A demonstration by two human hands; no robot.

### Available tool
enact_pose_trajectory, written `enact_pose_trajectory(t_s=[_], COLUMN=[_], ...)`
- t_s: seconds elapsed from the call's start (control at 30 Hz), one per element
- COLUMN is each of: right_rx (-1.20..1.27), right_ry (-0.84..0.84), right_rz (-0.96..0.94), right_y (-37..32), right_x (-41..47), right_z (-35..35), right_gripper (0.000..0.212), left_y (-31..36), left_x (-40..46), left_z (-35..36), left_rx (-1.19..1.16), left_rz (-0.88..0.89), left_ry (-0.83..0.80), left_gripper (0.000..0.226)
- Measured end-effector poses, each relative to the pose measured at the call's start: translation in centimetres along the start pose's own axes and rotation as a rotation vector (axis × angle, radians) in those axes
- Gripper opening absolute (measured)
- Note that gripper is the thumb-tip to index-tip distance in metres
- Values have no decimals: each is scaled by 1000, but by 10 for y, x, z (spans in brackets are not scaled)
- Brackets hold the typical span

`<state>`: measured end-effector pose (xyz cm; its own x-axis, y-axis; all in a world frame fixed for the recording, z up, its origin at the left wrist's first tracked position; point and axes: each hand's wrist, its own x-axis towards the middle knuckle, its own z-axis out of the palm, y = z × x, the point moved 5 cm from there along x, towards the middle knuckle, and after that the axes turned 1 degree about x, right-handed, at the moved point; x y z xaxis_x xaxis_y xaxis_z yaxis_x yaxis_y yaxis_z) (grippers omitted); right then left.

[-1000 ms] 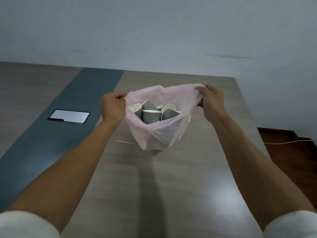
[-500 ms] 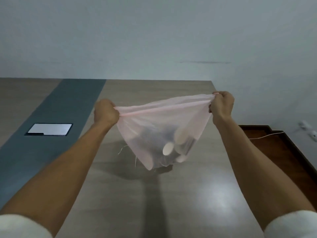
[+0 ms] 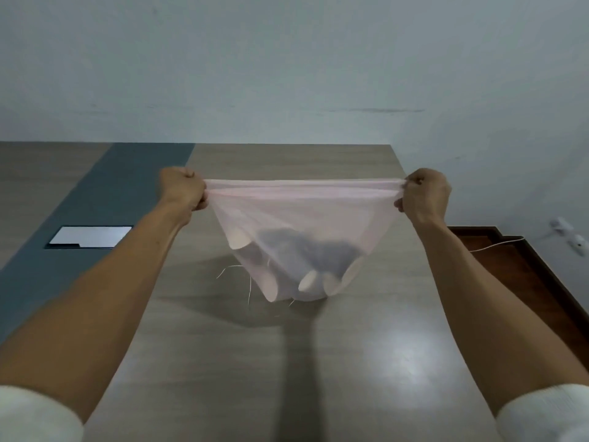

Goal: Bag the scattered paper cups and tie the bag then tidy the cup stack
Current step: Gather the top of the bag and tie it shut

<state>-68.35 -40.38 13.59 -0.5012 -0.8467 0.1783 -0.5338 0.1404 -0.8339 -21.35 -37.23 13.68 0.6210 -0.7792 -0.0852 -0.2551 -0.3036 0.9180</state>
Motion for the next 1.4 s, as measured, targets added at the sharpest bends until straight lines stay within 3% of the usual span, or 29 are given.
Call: enact_pose_trajectory(t_s=[0.1, 0.27, 0.33, 0.4, 0.5, 0.53, 0.6, 0.7, 0.8, 0.9, 1.13, 1.27, 1.4], right_rx=[125, 255, 229, 211, 46, 19, 86, 183, 70, 69, 152, 269, 378], right_ry=[-51, -84, -82, -184, -341, -307, -157, -62, -176, -138, -265, -366, -472], right_rz=[22, 115, 13, -140, -282, -304, -334, -333, -286, -254, -159, -30, 79], right_y=[-13, 0, -1, -9, -6, -3, -2, -11, -11, -9, 8, 16, 22], right_x=[0, 0, -1, -6, -10, -10, -6, 1, 1, -3, -8, -7, -11], right_z=[4, 0, -4, -2, 9, 7, -1, -12, -2, 2, 10, 11, 17], right_gripper=[34, 34, 26, 29, 47, 37, 13, 10, 9, 13, 12, 23, 29], left_y=[-3, -16, -7, 5, 0, -5, -7, 10, 6, -7, -26, -41, -56], left_x=[2, 4, 7, 4, -2, 0, 2, 3, 4, 4, -1, 3, 4], left_z=[-1, -4, -11, -16, -21, -22, -29, -36, -30, -27, -27, -28, -30], left_rx=[44, -181, -289, -350, 62, 160, 83, -147, -126, -172, -266, -460, -418], left_rz=[-22, -209, -132, 41, 320, 358, 363, 349, 293, 259, 107, -121, -333], left_ry=[-75, -329, -313, -387, -438, -384, -298, -248, -300, -267, -312, -326, -213], left_gripper=[28, 24, 21, 20, 34, 35, 24, 9, 6, 4, 11, 9, 7])
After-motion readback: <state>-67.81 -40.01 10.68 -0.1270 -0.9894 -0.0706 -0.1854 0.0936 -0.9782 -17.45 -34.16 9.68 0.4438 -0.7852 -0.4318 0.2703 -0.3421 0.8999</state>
